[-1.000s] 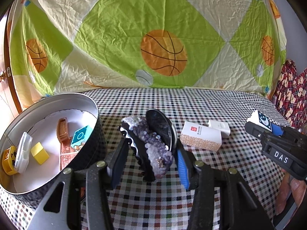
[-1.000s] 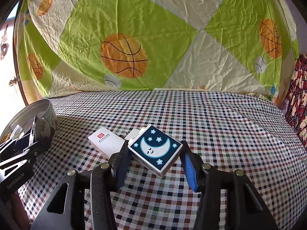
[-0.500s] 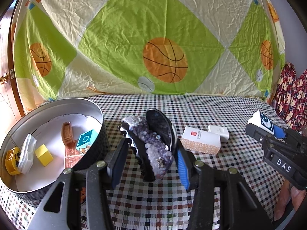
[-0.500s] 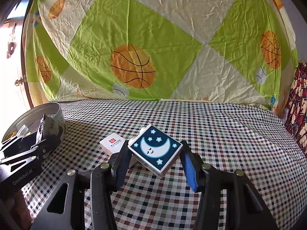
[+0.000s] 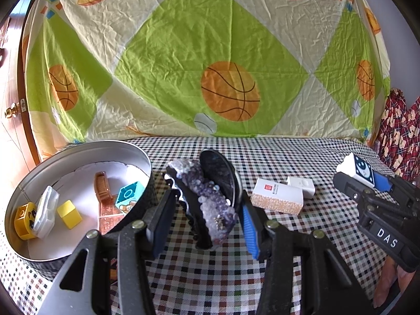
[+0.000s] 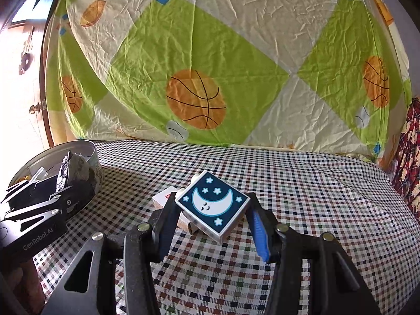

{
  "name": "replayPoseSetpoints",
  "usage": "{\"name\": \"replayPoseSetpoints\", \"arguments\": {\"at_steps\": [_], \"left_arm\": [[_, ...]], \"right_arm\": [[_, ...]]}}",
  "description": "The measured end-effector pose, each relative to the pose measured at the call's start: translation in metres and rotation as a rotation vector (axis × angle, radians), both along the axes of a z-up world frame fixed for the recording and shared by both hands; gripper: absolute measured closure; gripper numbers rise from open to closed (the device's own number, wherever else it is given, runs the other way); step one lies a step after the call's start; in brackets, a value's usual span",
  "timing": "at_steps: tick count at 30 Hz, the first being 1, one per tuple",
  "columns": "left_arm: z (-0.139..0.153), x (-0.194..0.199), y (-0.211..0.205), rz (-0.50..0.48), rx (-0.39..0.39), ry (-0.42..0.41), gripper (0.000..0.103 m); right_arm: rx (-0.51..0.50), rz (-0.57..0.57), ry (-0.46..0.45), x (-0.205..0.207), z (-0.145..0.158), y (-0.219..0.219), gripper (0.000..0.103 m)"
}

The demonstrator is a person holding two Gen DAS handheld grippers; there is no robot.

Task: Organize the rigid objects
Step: 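Lift the amethyst crystal with the left tool while the right tool lifts the moon cube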

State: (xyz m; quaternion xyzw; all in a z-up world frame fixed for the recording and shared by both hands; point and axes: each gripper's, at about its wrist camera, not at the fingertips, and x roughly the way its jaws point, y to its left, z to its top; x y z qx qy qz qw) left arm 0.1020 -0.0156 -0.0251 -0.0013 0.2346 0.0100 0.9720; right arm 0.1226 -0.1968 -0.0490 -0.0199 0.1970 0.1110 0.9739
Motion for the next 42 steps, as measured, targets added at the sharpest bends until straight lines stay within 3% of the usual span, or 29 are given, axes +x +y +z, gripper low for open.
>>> {"name": "replayPoseSetpoints", "arguments": {"at_steps": [42], "left_arm": [[0.004,-0.020,0.023,0.028,-0.004,-0.017,0.056]], "right_arm": [[0.019,0.090,-0.030,-0.021,0.001,0.028,0.050]]}}
